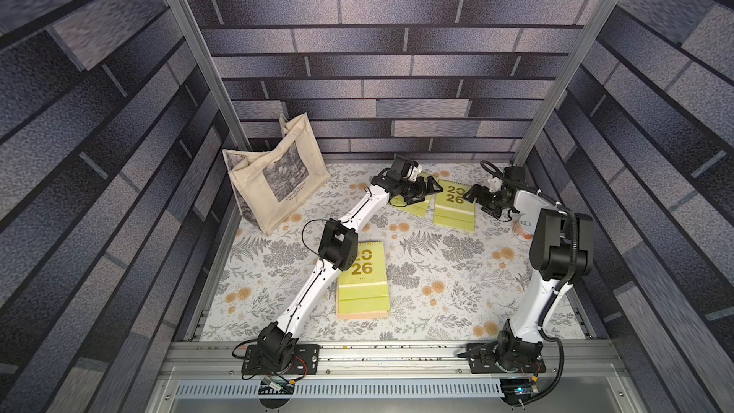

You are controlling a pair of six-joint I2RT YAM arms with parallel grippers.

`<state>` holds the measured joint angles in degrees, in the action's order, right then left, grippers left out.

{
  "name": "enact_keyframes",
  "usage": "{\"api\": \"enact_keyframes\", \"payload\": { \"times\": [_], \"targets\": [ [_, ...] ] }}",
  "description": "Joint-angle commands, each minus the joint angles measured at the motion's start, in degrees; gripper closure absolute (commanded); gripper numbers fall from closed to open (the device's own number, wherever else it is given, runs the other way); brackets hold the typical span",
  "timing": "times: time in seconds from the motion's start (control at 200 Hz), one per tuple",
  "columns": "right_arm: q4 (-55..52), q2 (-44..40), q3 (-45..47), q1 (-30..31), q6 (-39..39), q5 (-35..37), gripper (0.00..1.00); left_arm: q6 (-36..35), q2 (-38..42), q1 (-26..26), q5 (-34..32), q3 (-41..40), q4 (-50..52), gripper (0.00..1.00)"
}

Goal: Stack the calendars
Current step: Pick up the calendar at the center of the board.

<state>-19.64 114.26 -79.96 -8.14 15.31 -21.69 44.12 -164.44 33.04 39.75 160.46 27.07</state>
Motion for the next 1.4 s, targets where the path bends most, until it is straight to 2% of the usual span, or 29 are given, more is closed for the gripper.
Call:
{"api": "enact_keyframes", "payload": {
  "times": [0.0,0.601,1.082,1.398],
  "targets": [
    [0.8,1.27,-2.28,-0.11,-1.24,-0.16,0.06,2.26,-1.35,0.45,-0.83,1.91,-3.1,0.0],
    [-1.91,11.02,-9.07,-0.12,-2.41,-2.54,0.06,6.88,-3.42,1.45,-2.17,1.91,-7.0,0.0],
    [-1.72,10.11,-7.06,-0.12,-2.31,-5.27,0.06,9.36,-4.22,3.26,-4.22,1.96,-7.99,0.0],
    [-1.54,8.84,-4.67,0.06,-2.35,-6.45,0.06,9.0,-6.2,4.91,-8.92,1.88,-5.3,0.0]
  ]
}}
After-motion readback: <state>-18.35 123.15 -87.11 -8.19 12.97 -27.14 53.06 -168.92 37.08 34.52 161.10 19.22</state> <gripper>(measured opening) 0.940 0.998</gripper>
